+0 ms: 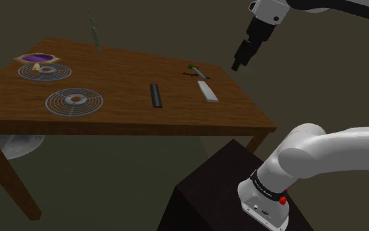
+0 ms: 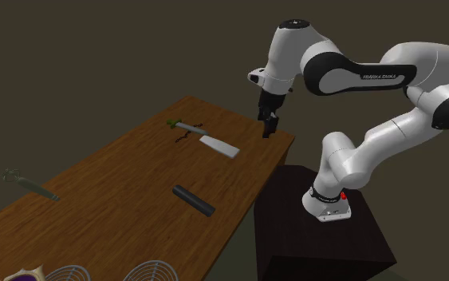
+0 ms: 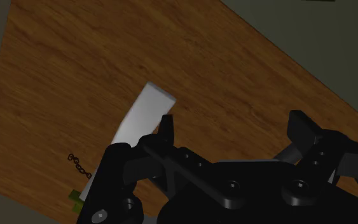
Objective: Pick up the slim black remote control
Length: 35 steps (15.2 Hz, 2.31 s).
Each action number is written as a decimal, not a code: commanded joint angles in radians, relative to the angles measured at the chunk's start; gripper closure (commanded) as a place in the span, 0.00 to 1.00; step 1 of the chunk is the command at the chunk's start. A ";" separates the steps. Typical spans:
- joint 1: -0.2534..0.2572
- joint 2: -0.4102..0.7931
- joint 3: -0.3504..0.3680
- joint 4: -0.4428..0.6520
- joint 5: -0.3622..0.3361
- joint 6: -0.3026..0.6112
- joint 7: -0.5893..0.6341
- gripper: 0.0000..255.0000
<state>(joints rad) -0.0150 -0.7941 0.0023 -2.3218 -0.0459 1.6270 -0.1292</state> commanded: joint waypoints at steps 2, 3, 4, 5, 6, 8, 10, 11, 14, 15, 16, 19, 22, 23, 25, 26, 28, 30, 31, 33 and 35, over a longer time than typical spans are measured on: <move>-0.003 0.018 0.018 -0.009 0.015 0.022 0.039 0.00; -0.005 0.037 0.035 -0.015 0.029 0.044 0.078 0.00; -0.008 0.058 0.053 -0.021 0.043 0.067 0.117 0.00; -0.011 0.080 0.070 -0.024 0.057 0.089 0.155 0.00; -0.014 0.104 0.087 -0.026 0.070 0.112 0.193 0.00; -0.019 0.156 0.120 -0.026 0.093 0.159 0.268 0.00; -0.026 0.214 0.153 -0.018 0.113 0.205 0.342 0.00; -0.029 0.244 0.168 -0.012 0.122 0.228 0.379 0.00; -0.040 0.343 0.212 0.015 0.141 0.295 0.488 0.00; -0.044 0.378 0.226 0.027 0.145 0.316 0.524 0.00; -0.048 0.413 0.239 0.041 0.148 0.337 0.561 0.00; -0.059 0.524 0.275 0.090 0.148 0.396 0.670 0.00; -0.067 0.641 0.303 0.151 0.136 0.448 0.780 0.00; -0.068 0.680 0.310 0.174 0.130 0.464 0.816 0.00; -0.070 0.761 0.320 0.224 0.114 0.491 0.889 0.00; -0.069 0.801 0.323 0.251 0.105 0.504 0.924 0.00; -0.064 0.860 0.324 0.293 0.092 0.520 0.975 0.00; -0.063 0.871 0.324 0.278 0.089 0.545 0.977 0.00; -0.062 0.877 0.323 0.270 0.087 0.558 0.977 0.00; -0.061 0.889 0.323 0.256 0.083 0.584 0.979 0.00; -0.060 0.901 0.323 0.243 0.078 0.609 0.981 0.00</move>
<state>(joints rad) -0.0764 0.0992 0.3251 -2.0746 0.0354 2.2237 0.8493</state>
